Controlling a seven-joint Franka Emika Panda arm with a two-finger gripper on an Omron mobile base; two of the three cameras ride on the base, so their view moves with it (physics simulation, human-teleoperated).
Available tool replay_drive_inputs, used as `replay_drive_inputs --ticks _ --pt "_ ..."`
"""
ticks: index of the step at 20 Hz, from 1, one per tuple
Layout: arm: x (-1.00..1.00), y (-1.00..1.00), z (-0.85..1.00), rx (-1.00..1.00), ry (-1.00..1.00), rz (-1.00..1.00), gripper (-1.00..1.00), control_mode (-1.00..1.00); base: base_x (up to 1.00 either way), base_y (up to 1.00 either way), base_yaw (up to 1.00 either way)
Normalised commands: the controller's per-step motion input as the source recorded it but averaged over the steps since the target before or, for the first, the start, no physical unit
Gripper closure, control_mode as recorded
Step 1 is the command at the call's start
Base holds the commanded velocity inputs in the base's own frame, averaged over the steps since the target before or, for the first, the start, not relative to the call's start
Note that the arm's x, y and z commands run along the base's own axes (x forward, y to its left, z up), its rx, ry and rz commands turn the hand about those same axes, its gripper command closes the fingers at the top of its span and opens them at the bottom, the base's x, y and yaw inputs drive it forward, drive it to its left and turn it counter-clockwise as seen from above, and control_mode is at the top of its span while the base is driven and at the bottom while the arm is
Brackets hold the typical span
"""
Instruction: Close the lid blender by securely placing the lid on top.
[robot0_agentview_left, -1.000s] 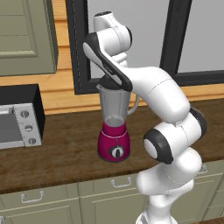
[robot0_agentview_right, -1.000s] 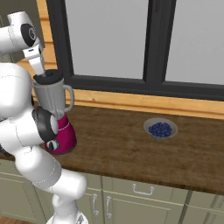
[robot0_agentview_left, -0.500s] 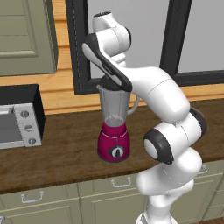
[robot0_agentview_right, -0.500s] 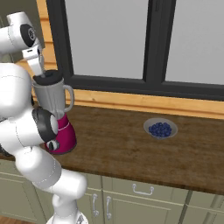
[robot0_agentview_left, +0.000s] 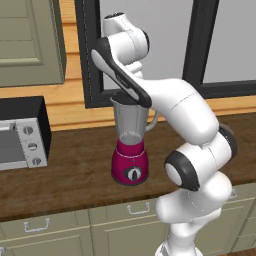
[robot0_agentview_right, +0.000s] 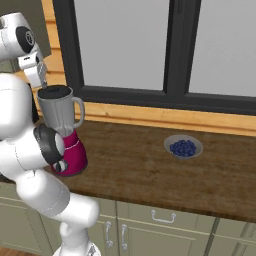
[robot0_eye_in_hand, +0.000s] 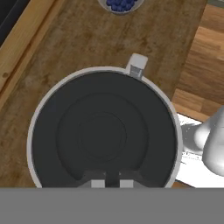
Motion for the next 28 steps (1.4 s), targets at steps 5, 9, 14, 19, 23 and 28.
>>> replay_drive_inputs --ticks 5,9,14,19,23,28 --pt "-0.07 0.0 0.0 0.0 0.02 0.0 1.0 -1.0 0.0 0.0 0.0" --pt "0.0 0.0 0.0 0.0 0.0 0.0 1.0 -1.0 0.0 0.0 0.0" --pt "-0.22 -0.32 0.01 0.1 -0.05 0.0 1.0 -1.0 0.0 0.0 0.0" --pt "-1.0 -1.0 0.0 0.36 -0.24 0.0 -1.0 -1.0 0.0 0.0 0.0" --pt "-1.0 -1.0 0.0 0.35 -0.27 0.0 -1.0 -1.0 0.0 0.0 0.0" --pt "-1.0 -1.0 0.0 0.35 -0.28 0.0 -1.0 -1.0 0.0 0.0 0.0"
